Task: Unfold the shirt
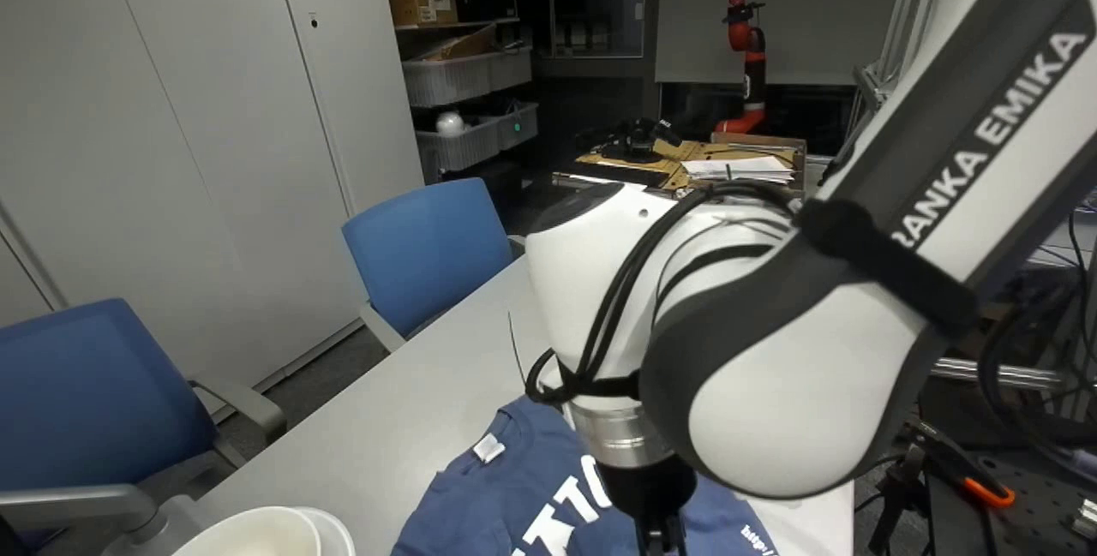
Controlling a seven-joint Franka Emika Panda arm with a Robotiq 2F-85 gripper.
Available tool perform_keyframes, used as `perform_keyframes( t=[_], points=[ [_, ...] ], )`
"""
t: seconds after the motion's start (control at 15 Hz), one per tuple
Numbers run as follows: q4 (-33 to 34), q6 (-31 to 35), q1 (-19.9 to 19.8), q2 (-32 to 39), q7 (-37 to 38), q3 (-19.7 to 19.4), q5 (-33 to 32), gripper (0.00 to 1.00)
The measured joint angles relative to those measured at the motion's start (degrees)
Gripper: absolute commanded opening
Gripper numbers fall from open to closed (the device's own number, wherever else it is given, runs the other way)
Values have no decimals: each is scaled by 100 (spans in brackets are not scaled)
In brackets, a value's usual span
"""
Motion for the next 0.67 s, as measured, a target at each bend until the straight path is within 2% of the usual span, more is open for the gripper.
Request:
perform_keyframes(
  t=[0.33,0.53,0.67],
  points=[
    [15,1597,45,671,345,-424,-1195,85],
    [104,2245,162,1039,572,-833,-1753,82],
    [233,2558,260,1277,675,-1045,-1905,82]
  ],
)
